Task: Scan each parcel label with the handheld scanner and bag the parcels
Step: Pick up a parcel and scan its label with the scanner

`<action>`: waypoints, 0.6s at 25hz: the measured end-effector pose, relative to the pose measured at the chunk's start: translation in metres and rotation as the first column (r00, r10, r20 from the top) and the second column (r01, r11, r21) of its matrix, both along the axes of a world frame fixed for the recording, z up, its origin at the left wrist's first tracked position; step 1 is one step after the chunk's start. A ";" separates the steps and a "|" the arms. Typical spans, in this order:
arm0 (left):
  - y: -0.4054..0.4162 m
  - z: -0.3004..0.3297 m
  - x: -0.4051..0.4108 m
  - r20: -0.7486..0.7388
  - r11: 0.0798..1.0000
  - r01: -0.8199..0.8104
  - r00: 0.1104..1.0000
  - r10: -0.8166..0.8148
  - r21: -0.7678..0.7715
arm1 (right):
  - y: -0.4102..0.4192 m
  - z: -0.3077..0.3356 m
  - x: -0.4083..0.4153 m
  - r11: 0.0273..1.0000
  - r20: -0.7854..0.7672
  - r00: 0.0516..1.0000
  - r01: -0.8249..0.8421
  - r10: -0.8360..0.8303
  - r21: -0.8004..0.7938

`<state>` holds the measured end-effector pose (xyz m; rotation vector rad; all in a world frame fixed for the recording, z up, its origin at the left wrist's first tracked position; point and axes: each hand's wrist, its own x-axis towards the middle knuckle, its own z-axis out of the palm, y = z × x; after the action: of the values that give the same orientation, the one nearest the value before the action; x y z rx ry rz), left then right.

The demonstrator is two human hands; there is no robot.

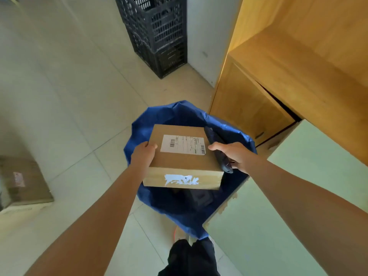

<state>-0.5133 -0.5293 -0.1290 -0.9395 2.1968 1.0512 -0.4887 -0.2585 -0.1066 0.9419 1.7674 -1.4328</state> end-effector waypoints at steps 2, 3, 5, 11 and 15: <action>0.000 -0.021 -0.010 0.008 1.000 0.019 1.000 -0.019 0.002 | 0.002 -0.017 -0.007 1.000 0.011 1.000 -0.008 0.008 0.001; 0.001 -0.029 -0.013 0.015 1.000 0.017 1.000 -0.018 0.005 | 0.002 -0.025 -0.009 1.000 0.013 1.000 -0.003 0.003 0.010; 0.002 -0.048 -0.016 -0.019 1.000 -0.011 1.000 0.011 -0.012 | 0.004 -0.039 -0.013 0.997 0.015 0.999 0.027 -0.028 0.067; 0.004 -0.056 0.000 -0.174 0.977 0.115 0.974 -0.147 -0.181 | 0.014 -0.044 -0.013 0.985 -0.034 0.991 0.132 -0.129 0.108; 0.014 -0.033 0.010 -0.274 0.983 0.132 0.948 -0.164 -0.131 | 0.020 -0.028 -0.010 0.988 -0.054 0.993 0.111 -0.105 0.111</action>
<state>-0.5037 -0.5153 -0.1617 -0.6894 2.5408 1.0548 -0.4984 -0.2388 -0.1351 1.0857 1.8757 -1.4444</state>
